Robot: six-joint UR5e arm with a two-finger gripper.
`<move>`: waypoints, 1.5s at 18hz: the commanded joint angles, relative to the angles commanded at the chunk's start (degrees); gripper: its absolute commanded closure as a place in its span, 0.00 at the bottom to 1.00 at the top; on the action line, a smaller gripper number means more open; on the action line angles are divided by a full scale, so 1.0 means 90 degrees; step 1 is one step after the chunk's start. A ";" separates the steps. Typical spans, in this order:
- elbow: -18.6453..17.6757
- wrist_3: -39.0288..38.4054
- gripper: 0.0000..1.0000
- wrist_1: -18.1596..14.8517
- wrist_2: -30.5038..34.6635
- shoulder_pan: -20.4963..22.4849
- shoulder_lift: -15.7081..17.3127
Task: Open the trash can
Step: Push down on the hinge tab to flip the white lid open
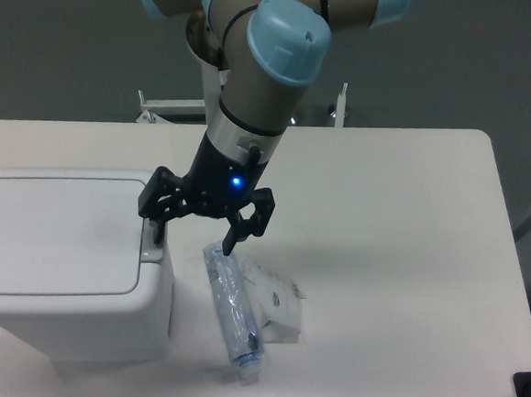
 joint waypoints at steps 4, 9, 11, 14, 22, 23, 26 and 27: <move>0.0000 0.0020 0.00 0.0000 0.0000 0.0000 -0.0010; 0.0000 0.0000 0.00 0.0136 0.0010 0.0000 -0.0010; 0.0000 -0.0010 0.00 0.0156 0.0010 0.0000 -0.0029; 0.0000 -0.0010 0.00 0.0156 0.0020 0.0000 -0.0049; -0.0010 -0.0010 0.00 0.0166 0.0029 0.0000 -0.0049; -0.0010 -0.0010 0.00 0.0166 0.0029 0.0000 -0.0049; 0.0039 -0.0020 0.00 0.0166 -0.0010 0.0000 0.0019; 0.0126 0.0048 0.00 0.0185 0.0000 0.0010 0.0078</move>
